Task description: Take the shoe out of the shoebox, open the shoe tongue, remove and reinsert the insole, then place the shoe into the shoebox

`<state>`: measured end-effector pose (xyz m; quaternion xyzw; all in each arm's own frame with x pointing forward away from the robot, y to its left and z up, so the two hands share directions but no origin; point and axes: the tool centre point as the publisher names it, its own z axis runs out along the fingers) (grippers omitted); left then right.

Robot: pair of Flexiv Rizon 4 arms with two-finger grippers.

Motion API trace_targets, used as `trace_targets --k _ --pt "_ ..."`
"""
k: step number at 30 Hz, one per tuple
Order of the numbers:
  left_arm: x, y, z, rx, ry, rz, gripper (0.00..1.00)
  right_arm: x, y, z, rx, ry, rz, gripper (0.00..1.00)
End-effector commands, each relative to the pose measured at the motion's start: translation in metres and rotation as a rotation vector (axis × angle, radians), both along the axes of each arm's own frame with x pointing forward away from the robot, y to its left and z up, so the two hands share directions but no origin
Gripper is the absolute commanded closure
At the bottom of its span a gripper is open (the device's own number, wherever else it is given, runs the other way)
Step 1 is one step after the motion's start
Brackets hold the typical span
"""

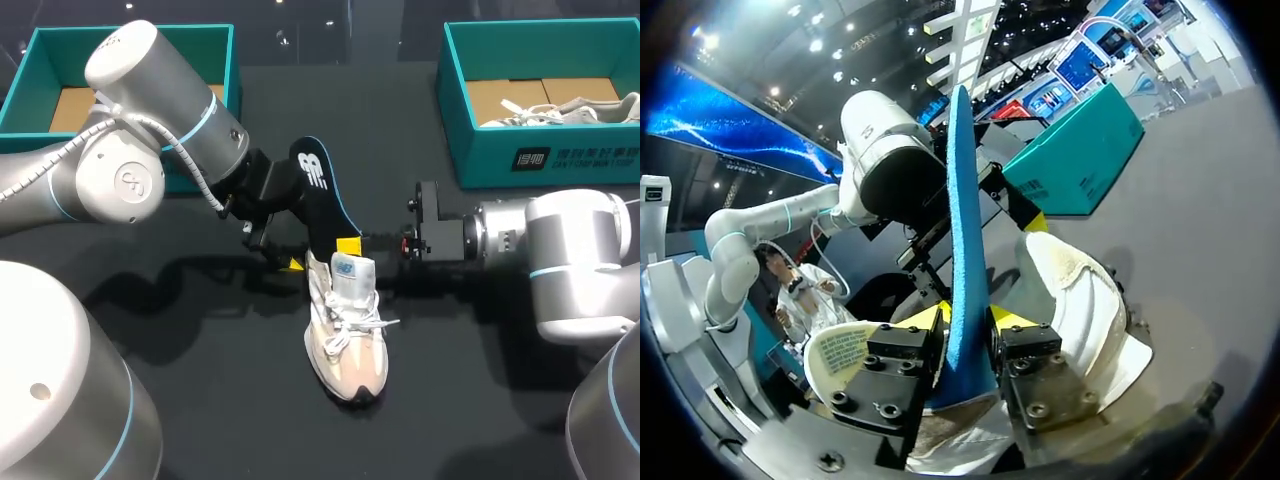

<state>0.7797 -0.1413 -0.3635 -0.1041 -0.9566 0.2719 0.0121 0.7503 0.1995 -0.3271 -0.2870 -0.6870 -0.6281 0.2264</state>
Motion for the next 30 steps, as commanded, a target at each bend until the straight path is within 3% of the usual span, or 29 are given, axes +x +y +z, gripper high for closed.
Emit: trace_targets --k 1,3,7,30 --pt "-0.001 0.001 0.000 0.000 -0.002 0.000 0.00 -0.001 -0.002 -0.001 -0.004 0.006 0.000 0.67" --pt "-0.001 0.001 0.000 0.000 -0.002 0.000 0.00 -0.001 -0.003 -0.001 -0.012 0.012 -0.002 0.60" --pt "-0.001 0.001 0.000 0.000 -0.002 0.000 0.00 0.002 -0.002 -0.002 -0.028 0.017 0.000 0.57" --pt "-0.001 0.001 0.000 0.000 -0.002 0.000 0.00 0.028 0.011 0.009 -0.085 0.006 0.069 0.59"
